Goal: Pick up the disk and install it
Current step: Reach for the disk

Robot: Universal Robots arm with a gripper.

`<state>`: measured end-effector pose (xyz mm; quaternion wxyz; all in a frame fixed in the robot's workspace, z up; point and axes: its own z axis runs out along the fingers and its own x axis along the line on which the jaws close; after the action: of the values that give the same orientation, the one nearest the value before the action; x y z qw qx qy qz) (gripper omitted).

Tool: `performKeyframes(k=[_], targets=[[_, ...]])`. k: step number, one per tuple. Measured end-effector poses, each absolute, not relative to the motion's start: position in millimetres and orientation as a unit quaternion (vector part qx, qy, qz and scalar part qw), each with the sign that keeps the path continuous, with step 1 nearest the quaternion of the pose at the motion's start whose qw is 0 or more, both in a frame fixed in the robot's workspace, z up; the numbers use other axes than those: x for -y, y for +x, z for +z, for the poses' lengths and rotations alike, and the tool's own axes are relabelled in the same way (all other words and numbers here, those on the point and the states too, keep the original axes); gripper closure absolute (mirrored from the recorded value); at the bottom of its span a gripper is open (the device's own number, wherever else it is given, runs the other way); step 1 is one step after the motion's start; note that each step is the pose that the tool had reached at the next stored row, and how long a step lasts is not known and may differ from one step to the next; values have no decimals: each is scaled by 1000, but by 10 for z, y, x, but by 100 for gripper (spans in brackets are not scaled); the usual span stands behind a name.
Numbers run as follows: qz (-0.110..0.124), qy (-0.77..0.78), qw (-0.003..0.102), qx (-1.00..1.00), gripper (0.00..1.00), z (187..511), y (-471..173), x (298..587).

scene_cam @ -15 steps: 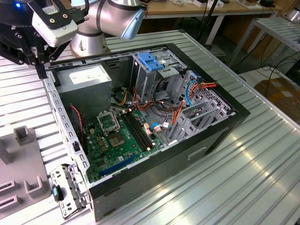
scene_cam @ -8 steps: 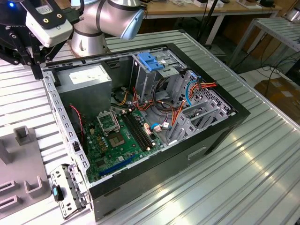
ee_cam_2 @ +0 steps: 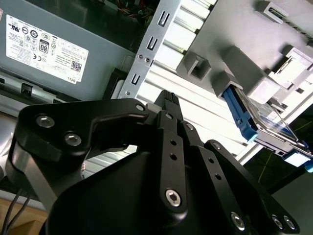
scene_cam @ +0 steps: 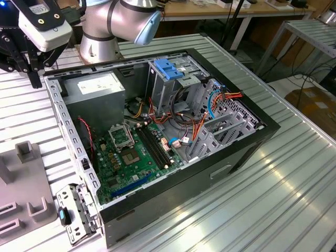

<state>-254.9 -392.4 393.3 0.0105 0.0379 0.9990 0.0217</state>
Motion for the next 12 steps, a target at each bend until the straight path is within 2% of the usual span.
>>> performKeyframes(k=[12], targets=[[22, 38, 10, -999, 89, 3933, -2703, 3914]])
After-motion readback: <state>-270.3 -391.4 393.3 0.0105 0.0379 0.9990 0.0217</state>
